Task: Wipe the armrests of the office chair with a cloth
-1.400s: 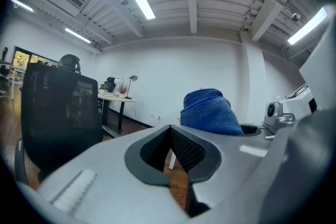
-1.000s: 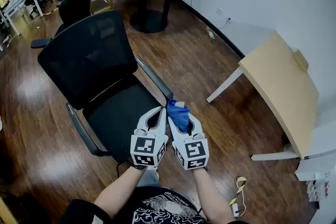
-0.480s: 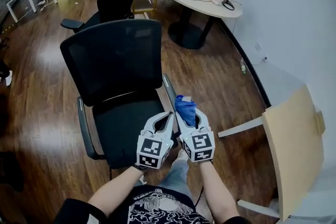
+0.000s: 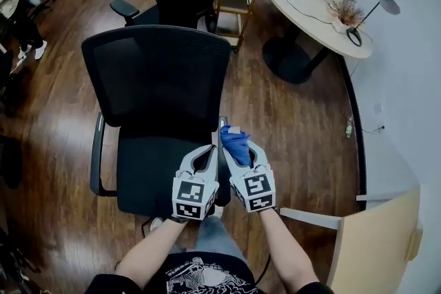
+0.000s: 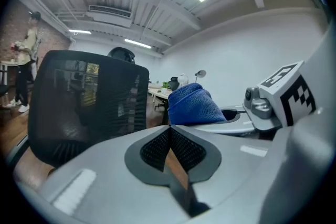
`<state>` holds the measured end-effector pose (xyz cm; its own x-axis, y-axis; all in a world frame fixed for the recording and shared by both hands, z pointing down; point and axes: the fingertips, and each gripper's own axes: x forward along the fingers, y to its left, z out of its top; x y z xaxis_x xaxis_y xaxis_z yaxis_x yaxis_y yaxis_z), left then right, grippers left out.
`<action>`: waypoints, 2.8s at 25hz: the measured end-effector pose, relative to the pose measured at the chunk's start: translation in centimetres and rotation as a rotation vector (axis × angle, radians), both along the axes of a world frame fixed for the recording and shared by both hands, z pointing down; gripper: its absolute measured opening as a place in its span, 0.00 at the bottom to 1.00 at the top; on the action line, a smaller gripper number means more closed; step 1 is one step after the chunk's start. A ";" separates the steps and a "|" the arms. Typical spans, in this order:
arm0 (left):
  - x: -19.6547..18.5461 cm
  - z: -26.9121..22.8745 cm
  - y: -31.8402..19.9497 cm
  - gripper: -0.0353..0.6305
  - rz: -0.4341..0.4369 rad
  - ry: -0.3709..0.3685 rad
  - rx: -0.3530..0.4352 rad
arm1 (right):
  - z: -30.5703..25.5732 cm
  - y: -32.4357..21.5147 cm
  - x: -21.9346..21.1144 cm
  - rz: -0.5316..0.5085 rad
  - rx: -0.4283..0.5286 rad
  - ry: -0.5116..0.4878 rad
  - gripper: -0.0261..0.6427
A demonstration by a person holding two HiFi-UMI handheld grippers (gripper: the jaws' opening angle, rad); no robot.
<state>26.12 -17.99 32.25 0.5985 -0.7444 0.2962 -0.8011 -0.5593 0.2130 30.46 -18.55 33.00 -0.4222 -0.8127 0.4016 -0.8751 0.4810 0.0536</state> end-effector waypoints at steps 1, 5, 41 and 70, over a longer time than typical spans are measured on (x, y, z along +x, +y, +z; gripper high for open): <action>0.2 0.6 -0.6 0.06 -0.031 -0.003 -0.010 | 1.0 -0.8 0.4 -0.028 -0.014 0.011 0.25; 0.3 3.2 -2.8 0.06 -0.120 -0.029 -0.041 | 5.7 -4.7 1.7 -0.132 -0.064 0.078 0.25; -6.4 11.7 3.6 0.06 -0.140 -0.048 -0.137 | 18.8 -0.1 -1.6 -0.442 -0.087 0.541 0.25; -7.3 14.5 18.0 0.06 -0.020 -0.050 -0.126 | 21.7 19.7 -3.5 -0.204 -0.050 0.420 0.25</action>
